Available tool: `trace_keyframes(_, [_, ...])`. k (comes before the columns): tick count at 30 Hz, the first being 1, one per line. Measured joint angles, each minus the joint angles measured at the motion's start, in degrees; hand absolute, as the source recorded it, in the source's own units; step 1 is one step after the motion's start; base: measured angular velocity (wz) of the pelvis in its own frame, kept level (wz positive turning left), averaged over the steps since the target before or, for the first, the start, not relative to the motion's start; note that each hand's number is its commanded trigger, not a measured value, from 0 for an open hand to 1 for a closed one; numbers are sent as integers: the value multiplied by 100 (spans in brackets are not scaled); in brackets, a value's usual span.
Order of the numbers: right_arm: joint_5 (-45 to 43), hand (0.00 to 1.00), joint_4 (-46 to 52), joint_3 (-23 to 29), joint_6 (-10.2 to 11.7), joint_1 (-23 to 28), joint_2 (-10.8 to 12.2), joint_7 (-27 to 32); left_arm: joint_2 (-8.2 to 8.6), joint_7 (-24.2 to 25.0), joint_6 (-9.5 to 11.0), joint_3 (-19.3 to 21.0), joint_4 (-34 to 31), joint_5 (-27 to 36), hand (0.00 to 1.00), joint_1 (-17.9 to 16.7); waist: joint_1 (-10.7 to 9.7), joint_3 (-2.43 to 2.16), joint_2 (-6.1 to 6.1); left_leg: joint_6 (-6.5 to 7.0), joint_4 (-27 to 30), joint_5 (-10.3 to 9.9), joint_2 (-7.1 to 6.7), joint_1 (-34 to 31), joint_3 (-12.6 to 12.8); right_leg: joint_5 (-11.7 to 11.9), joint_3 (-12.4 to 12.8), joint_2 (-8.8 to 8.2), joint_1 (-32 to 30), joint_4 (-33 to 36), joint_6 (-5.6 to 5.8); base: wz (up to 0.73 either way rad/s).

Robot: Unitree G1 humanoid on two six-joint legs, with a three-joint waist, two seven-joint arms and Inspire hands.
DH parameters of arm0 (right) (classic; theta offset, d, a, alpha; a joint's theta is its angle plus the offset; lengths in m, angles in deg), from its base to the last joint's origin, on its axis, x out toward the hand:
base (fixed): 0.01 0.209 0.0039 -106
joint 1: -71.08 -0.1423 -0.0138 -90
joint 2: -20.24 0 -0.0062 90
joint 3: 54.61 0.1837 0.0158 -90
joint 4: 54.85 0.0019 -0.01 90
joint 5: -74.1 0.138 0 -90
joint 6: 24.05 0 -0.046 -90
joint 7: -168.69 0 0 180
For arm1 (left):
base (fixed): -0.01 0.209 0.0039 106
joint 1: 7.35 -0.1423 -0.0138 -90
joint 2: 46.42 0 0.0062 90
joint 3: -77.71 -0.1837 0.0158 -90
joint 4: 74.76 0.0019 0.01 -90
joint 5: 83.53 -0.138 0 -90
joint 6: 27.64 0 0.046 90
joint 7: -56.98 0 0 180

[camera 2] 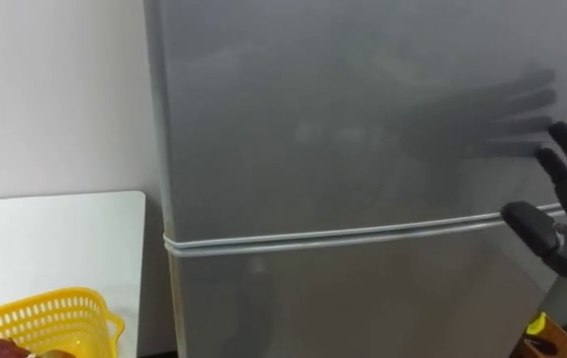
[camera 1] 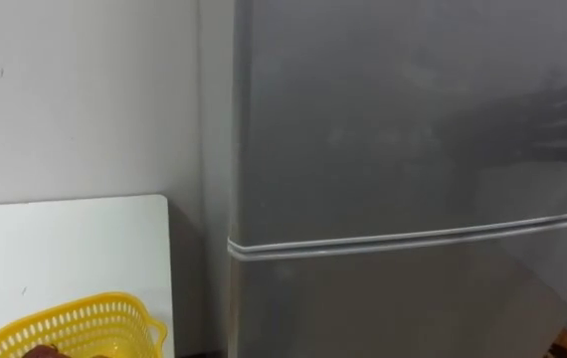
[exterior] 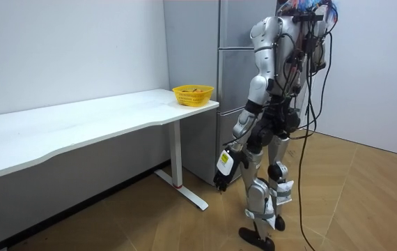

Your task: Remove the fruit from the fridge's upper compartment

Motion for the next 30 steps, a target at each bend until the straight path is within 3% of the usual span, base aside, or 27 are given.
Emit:
trace_keyframes(6, [2,0,-8,422,85,-2,3,1439,51,-281,-6,0,-12,-21,0,-14,10,2,54,0,24,0,2,4,-32,25,-16,10,25,-44,9,2])
trace_keyframes(7, [-57,0,-27,484,141,5,19,1707,59,-309,-5,-3,-16,-21,0,-12,-16,27,124,0,23,0,3,-22,-42,25,-36,9,36,-49,10,6])
trace_keyframes(8, [-77,0,-35,530,153,10,34,1835,60,-325,-4,-3,-21,-19,0,-11,-43,16,115,1,19,-1,0,-27,-76,25,-65,5,46,-56,10,21])
trace_keyframes(12, [-307,0,-222,675,251,341,110,2700,64,-394,-49,-18,-71,31,0,-9,-173,51,189,-6,-33,-13,-2,-39,-166,18,-151,4,95,-85,16,15])
trace_keyframes(14, [-786,0,-538,672,254,457,220,3035,66,-402,-94,-18,-112,37,0,8,-154,52,188,-8,-21,-12,1,-35,-150,15,-144,7,89,-89,12,-3])
trace_keyframes(17, [-1756,0,-1354,548,247,662,643,3594,128,-411,-148,-85,-119,37,0,18,-104,30,230,-10,-23,-11,1,8,-74,18,-15,36,89,-127,16,-13])
trace_keyframes(23, [-2671,0,-3441,-317,224,857,969,3828,131,-411,-240,-294,-16,34,0,318,-2,29,225,-18,-17,-5,-3,54,-65,20,59,48,107,-147,17,-5])
trace_keyframes(25, [-2984,0,-4399,-680,75,920,1155,3767,147,-403,-236,-341,-41,37,0,381,70,22,229,-18,-19,-5,-5,106,-65,14,73,48,108,-149,20,0])
trace_keyframes(27, [-3238,0,-4726,-919,-47,1027,1283,3773,153,-388,-257,-390,-53,27,0,383,149,13,267,-18,-32,-5,-9,91,-67,12,89,47,112,-149,23,-8])
trace_keyframes(30, [-3690,0,-5478,-1258,-65,1001,1435,3666,158,-372,-285,-399,-51,19,0,414,191,11,269,-18,-34,-5,-12,104,-75,10,82,48,106,-149,25,1])
